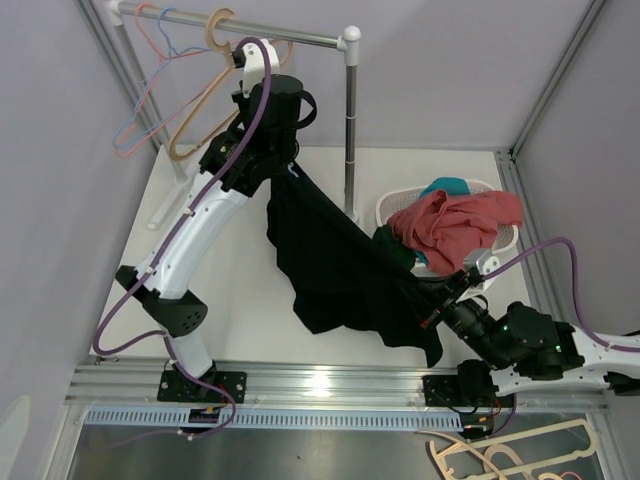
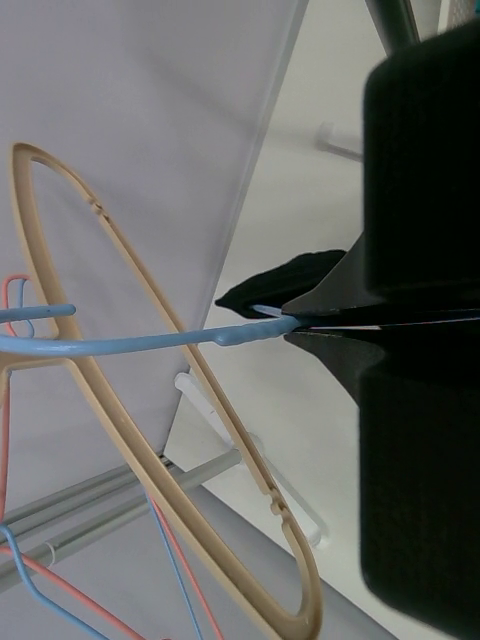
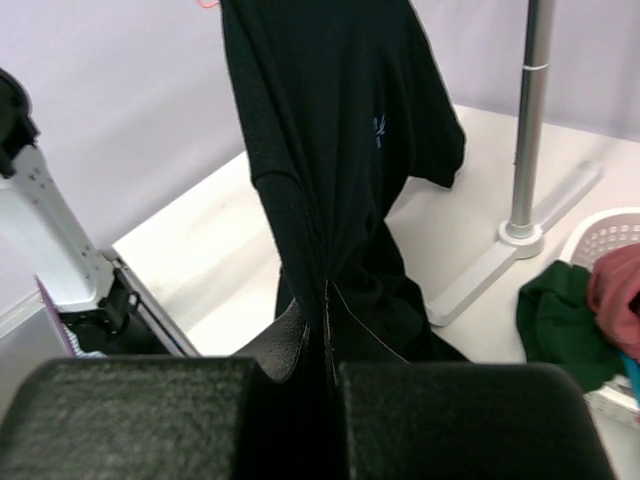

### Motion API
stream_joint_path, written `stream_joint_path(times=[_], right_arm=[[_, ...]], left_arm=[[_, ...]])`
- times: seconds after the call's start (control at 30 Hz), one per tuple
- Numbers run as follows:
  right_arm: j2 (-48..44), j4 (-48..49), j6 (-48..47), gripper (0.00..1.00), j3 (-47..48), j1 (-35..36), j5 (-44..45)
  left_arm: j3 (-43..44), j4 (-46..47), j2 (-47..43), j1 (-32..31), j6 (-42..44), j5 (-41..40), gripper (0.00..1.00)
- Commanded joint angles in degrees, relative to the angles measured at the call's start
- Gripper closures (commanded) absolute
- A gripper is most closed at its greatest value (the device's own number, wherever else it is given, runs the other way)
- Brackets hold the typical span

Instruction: Remove the t-shirt from the hanger

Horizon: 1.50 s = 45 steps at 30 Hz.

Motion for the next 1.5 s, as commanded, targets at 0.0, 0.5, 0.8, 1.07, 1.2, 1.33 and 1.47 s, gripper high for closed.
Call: stream_joint_path(times=[0.0, 0.5, 0.8, 1.07, 1.2, 1.33, 1.47], right_arm=[[-2.5, -2.1, -3.5, 1.00, 3.8, 1.0, 5.5], [-5.3, -1.0, -7.1, 1.00, 9.2, -1.0, 10.3], [9.9, 4.4, -11.5, 1.00, 14.4, -2.4, 14.2], [27.2, 0.8, 1.5, 1.00, 18.8, -27.1, -16.3], [36.1, 1.9, 4.9, 1.00, 22.2, -32.4, -21.2], [42.6, 2.2, 5.5, 1.00, 27.6, -36.5, -23.7], [47.2, -0.1, 5.9, 1.00, 34.8, -43.2, -25.9]], left_arm=[[-2.7, 7.0, -6.2, 4.3, 3.9, -6.1, 0.99], [1.5, 4.4, -5.5, 6.4, 3.8, -3.4, 0.99], [0.3, -3.2, -12.7, 4.2, -6.7, 13.9, 0.99], [-4.6, -8.0, -22.3, -0.1, -10.9, 27.2, 0.99], [-10.9, -7.2, -29.9, -0.4, -11.6, 30.8, 0.99], [-11.9, -8.7, -33.3, -0.4, -11.3, 34.1, 0.99], [-12.3, -9.8, -37.1, -0.4, -11.2, 35.7, 0.99]])
